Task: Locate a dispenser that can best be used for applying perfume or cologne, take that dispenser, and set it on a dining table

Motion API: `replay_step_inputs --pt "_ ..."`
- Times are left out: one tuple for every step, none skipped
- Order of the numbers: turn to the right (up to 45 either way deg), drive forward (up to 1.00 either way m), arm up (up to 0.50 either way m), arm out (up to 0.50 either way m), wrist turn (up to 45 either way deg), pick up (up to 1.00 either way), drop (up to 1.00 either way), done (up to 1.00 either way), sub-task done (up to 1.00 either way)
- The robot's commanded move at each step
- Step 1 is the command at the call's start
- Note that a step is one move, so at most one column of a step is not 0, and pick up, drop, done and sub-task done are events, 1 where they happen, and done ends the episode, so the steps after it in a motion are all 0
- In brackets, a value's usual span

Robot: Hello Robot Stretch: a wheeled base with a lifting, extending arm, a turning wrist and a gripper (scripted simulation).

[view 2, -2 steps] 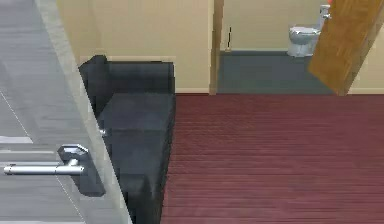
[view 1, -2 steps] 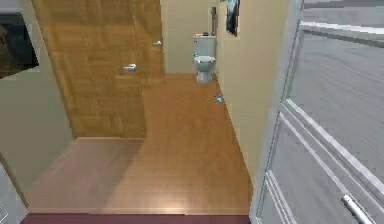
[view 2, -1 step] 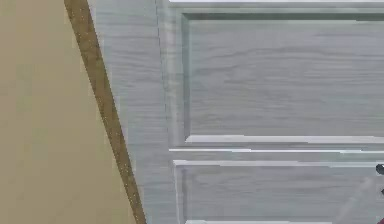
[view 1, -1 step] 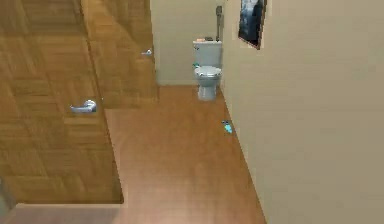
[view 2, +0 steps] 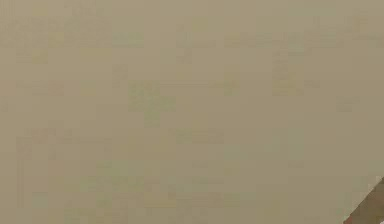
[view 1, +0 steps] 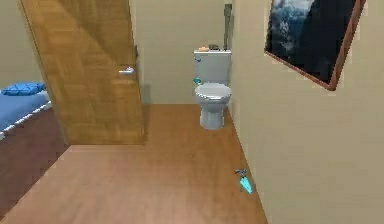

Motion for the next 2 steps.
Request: replay_step_inputs --pt "0.0 1.00 0.00 0.00 0.0 0.00 0.00 0.00 0.00" --pt "0.0 0.80 0.00 0.00 0.0 0.00 0.00 0.00 0.00"
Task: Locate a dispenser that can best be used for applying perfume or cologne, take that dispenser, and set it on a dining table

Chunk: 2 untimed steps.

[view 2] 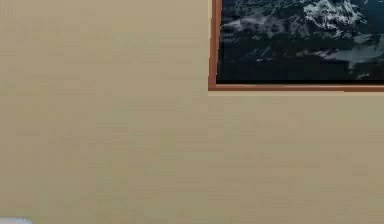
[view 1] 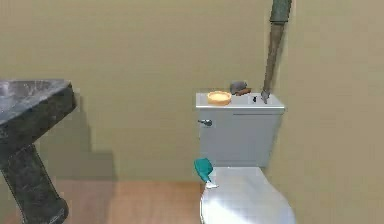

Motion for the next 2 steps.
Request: replay_step_inputs --pt "-45.0 0.00 0.00 0.00 0.0 0.00 0.00 0.00 0.00" --pt "-36.0 0.00 0.00 0.00 0.0 0.00 0.00 0.00 0.00"
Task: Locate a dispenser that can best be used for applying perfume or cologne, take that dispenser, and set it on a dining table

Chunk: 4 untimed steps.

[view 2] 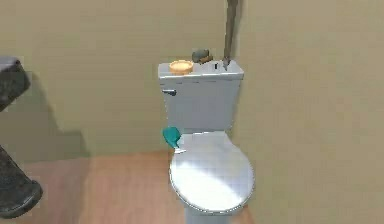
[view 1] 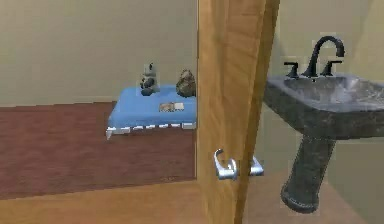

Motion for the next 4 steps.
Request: replay_step_inputs --pt "45.0 0.00 0.00 0.00 0.0 0.00 0.00 0.00 0.00" --pt "45.0 0.00 0.00 0.00 0.0 0.00 0.00 0.00 0.00" --pt "30.0 0.00 0.00 0.00 0.0 0.00 0.00 0.00 0.00" --pt "0.0 0.30 0.00 0.00 0.0 0.00 0.00 0.00 0.00"
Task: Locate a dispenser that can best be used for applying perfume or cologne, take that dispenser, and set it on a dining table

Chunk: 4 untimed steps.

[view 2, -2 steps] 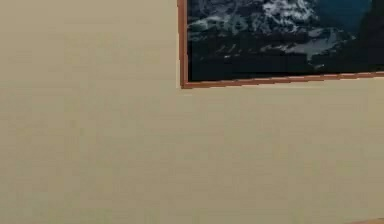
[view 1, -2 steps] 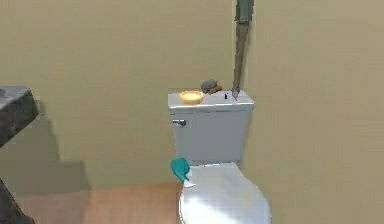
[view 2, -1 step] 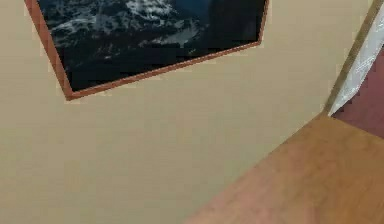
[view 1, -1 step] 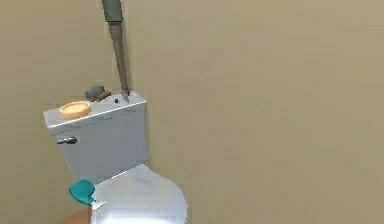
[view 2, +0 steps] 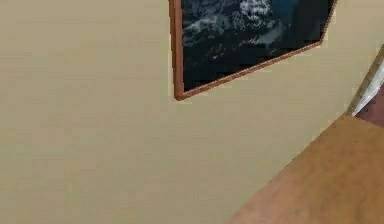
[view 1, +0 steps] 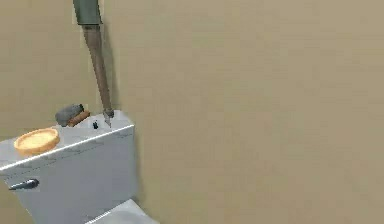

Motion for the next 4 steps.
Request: replay_step_inputs --pt "-45.0 0.00 0.00 0.00 0.0 0.00 0.00 0.00 0.00" --pt "-45.0 0.00 0.00 0.00 0.0 0.00 0.00 0.00 0.00" --pt "-42.0 0.00 0.00 0.00 0.0 0.00 0.00 0.00 0.00" --pt "0.0 0.00 0.50 0.00 0.0 0.00 0.00 0.00 0.00"
